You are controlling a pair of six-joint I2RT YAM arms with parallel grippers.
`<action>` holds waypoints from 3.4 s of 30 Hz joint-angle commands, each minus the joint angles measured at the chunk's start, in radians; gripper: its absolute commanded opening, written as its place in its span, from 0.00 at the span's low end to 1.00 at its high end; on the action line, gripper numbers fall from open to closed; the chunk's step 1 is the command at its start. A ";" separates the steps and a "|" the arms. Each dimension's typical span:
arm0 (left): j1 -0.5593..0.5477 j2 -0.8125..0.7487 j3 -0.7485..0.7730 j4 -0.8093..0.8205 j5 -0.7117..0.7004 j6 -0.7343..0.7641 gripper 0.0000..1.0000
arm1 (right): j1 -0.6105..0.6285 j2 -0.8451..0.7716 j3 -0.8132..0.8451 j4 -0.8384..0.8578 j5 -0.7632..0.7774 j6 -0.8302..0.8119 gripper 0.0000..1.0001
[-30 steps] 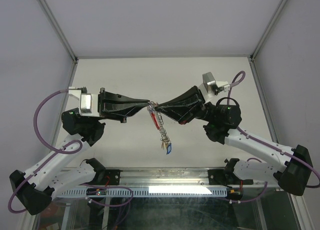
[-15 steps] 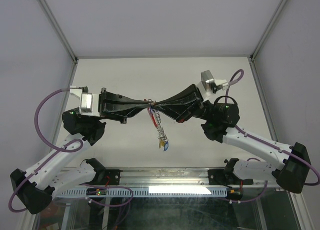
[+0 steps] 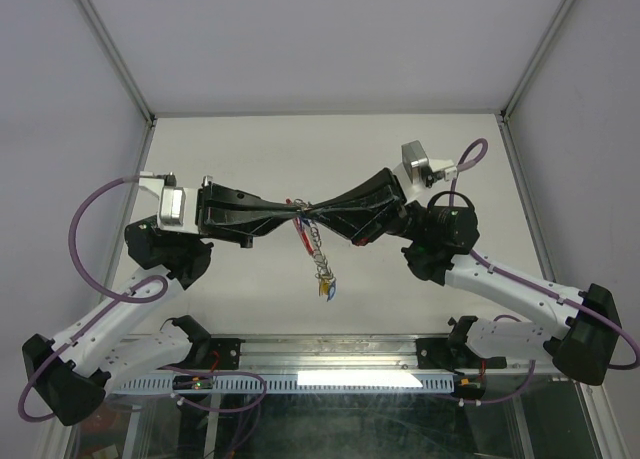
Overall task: Put the keys on the keyring
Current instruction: Insert the key onto the keyring.
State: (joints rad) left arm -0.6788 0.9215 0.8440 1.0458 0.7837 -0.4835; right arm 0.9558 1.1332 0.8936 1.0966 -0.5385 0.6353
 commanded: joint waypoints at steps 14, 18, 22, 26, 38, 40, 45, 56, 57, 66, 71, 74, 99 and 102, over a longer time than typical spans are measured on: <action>0.005 0.011 0.027 0.089 0.061 -0.060 0.00 | 0.006 -0.016 0.038 0.082 0.028 -0.021 0.00; 0.006 0.010 0.026 0.089 0.062 -0.060 0.00 | 0.006 -0.021 0.032 0.083 0.034 -0.025 0.00; 0.006 0.008 0.025 0.089 0.063 -0.060 0.00 | 0.006 -0.024 0.030 0.085 0.040 -0.028 0.00; 0.007 0.008 0.024 0.089 0.062 -0.059 0.00 | 0.006 -0.030 0.022 0.101 0.042 -0.029 0.00; 0.006 0.007 0.018 0.084 0.057 -0.056 0.00 | 0.006 -0.030 -0.007 0.228 0.011 -0.010 0.00; 0.007 0.005 0.018 0.080 0.055 -0.053 0.00 | 0.006 -0.029 -0.011 0.248 0.003 -0.007 0.00; 0.006 0.006 0.017 0.076 0.053 -0.050 0.00 | 0.006 -0.032 -0.018 0.258 0.020 -0.006 0.00; 0.006 0.016 0.027 0.038 0.061 -0.040 0.08 | 0.007 -0.042 -0.011 0.209 0.113 -0.042 0.00; 0.006 0.016 0.030 0.022 0.061 -0.033 0.09 | 0.006 -0.045 -0.009 0.206 0.116 -0.045 0.00; 0.006 -0.032 0.065 -0.149 -0.008 0.040 0.33 | 0.006 -0.109 0.004 0.019 0.055 -0.193 0.00; 0.006 -0.042 0.069 -0.191 -0.083 0.039 0.52 | 0.006 -0.152 0.003 -0.101 0.071 -0.311 0.00; 0.006 -0.026 0.065 -0.180 -0.094 0.016 0.48 | 0.006 -0.164 0.002 -0.122 0.095 -0.343 0.00; -0.023 0.071 0.049 -0.072 -0.064 -0.045 0.39 | 0.006 -0.166 0.000 -0.138 0.129 -0.436 0.00; -0.032 0.083 0.061 -0.086 -0.063 -0.036 0.35 | 0.006 -0.161 0.000 -0.132 0.127 -0.431 0.00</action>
State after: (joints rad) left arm -0.6949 0.9932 0.8818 0.9443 0.7090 -0.5144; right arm 0.9600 0.9874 0.8688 0.9115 -0.4339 0.2146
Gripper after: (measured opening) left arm 0.372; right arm 0.009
